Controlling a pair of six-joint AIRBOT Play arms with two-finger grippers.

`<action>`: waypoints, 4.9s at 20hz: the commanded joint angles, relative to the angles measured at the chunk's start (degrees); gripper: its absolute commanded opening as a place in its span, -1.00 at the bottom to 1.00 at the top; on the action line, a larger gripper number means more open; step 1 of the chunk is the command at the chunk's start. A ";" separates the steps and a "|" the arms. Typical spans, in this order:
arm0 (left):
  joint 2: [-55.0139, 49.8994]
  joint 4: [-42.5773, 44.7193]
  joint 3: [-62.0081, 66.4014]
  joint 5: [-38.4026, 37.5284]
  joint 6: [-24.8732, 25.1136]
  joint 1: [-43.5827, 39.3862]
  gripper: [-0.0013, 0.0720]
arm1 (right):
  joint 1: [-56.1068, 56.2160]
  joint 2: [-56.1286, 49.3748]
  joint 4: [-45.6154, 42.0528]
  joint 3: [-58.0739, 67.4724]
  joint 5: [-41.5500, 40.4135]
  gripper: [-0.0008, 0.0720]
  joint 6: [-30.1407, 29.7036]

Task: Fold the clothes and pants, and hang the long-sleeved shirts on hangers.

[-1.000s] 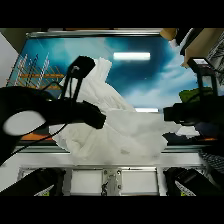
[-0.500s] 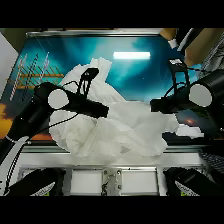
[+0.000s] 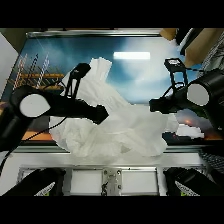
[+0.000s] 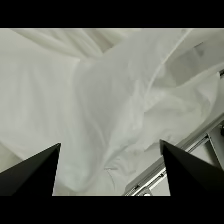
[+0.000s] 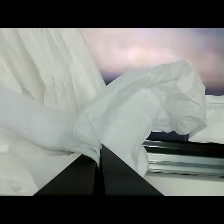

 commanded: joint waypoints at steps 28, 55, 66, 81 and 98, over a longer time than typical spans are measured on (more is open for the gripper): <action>-50.97 42.77 20.81 17.99 4.66 43.08 0.92 | 0.04 -0.26 0.04 0.00 0.11 -0.93 0.00; -57.57 45.13 27.23 18.23 4.04 44.02 -0.48 | 0.04 -0.39 0.04 0.00 0.09 -0.93 0.00; -55.49 44.94 27.87 13.44 4.66 43.39 -0.93 | 0.04 -0.39 0.04 0.00 0.09 -0.93 0.00; -46.90 44.74 27.87 9.03 7.26 39.17 -0.93 | 0.04 -0.39 0.04 0.00 0.09 -0.93 0.00; -30.67 3.80 27.63 -4.39 50.05 34.23 -0.93 | 0.04 -0.39 0.04 0.00 0.09 -0.93 0.00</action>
